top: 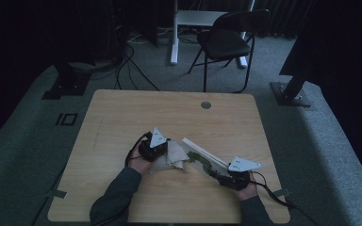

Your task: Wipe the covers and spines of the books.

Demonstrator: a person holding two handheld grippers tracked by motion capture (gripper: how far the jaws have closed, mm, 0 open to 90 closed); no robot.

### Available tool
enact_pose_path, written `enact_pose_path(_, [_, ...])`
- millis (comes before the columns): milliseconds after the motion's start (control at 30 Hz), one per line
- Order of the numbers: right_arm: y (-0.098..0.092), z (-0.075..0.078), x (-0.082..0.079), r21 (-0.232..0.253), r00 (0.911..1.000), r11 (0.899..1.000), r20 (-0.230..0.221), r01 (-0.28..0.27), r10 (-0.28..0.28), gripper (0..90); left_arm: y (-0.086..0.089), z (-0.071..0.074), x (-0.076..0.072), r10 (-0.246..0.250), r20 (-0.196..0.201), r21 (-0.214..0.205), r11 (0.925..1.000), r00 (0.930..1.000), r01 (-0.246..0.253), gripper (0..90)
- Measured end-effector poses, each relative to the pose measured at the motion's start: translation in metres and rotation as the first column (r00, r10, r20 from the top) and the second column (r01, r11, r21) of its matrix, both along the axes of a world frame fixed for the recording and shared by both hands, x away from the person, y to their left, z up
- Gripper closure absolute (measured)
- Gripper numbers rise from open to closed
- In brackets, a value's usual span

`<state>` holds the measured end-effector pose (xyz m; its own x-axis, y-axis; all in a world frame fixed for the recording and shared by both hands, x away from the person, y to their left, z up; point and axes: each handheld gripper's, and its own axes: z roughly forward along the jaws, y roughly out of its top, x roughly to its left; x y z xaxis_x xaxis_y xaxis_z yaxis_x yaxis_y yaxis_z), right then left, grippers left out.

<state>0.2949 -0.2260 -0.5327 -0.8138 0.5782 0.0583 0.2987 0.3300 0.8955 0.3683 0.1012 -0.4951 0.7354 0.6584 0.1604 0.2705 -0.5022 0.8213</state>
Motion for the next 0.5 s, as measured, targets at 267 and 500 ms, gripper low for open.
enact_pose_path(267, [-0.001,-0.002,0.001,-0.021,0.9999,1.000,-0.012,-0.002,0.001,69.5,-0.017,-0.002,0.008,-0.006,0.013,0.044,0.9990,0.9999,0.005,86.1])
enact_pose_path(500, [0.000,-0.002,0.001,-0.037,1.0000,0.999,0.001,-0.006,0.006,76.8,-0.028,0.001,0.008,-0.032,0.011,0.020,0.9993,0.9994,0.032,86.1])
